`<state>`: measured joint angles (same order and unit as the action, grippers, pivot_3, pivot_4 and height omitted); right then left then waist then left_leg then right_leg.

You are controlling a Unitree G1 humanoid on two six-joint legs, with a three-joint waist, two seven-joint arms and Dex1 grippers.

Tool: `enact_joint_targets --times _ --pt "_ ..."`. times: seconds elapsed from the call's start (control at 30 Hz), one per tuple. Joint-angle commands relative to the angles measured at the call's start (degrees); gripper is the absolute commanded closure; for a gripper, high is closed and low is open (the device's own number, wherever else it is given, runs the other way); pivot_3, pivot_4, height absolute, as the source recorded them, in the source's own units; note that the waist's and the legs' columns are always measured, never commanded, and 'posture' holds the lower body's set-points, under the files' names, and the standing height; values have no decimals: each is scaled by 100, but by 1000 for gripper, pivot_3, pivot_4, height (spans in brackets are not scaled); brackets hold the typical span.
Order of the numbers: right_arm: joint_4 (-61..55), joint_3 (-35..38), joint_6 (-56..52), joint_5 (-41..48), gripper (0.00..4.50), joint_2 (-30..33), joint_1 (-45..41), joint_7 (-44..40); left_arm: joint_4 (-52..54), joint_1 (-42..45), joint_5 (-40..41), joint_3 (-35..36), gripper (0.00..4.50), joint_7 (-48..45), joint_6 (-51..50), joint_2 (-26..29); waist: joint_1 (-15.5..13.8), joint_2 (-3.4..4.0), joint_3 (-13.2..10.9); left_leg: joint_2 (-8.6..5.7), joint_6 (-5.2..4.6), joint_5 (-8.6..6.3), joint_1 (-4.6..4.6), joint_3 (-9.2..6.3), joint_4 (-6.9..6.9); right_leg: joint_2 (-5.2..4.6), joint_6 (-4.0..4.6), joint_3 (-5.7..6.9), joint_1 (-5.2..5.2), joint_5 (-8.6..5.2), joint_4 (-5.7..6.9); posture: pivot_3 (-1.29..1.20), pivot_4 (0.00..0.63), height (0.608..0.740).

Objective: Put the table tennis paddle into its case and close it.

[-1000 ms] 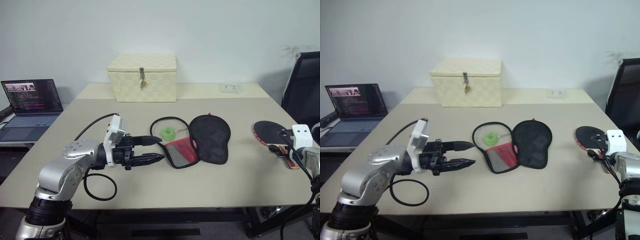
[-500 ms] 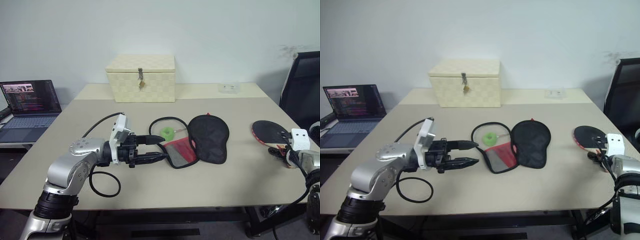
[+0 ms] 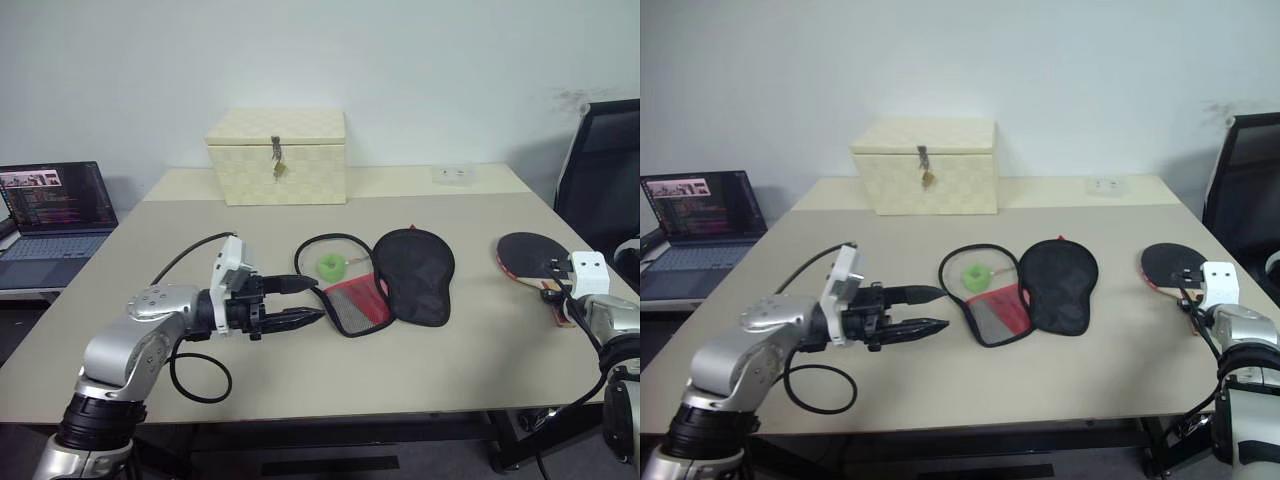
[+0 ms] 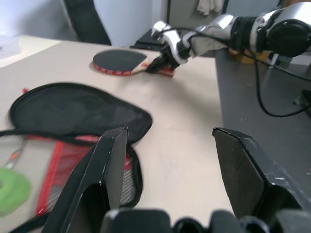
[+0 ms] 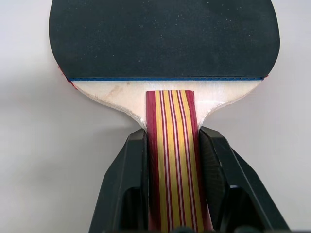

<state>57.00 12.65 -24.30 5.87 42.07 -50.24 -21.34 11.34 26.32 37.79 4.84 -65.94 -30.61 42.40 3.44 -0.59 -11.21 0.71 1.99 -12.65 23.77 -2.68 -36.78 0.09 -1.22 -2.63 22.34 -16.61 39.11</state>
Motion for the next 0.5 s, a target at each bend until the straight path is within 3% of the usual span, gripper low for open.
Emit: enact_joint_targets --times 0.03,0.27,0.5 --pt "-1948 119 -827 426 3420 -94 -150 -122 25 -52 187 489 1464 -60 -37 281 7 13 -8 3 0 0 1 1 1 0 0 -2 3 0 1 0 150 740" --pt "-5224 108 -2899 1131 3421 -1200 676 412 -12 -211 143 851 1464 223 -15 398 -54 13 -7 11 0 0 7 -22 6 -1 5 9 2 -3 -4 0 150 740" --pt "-6167 -339 -3483 1095 3421 -2196 1060 978 282 -226 322 900 1464 184 -280 607 -161 13 -8 -1 0 0 15 -20 -3 -10 2 15 4 -2 -1 0 150 740"
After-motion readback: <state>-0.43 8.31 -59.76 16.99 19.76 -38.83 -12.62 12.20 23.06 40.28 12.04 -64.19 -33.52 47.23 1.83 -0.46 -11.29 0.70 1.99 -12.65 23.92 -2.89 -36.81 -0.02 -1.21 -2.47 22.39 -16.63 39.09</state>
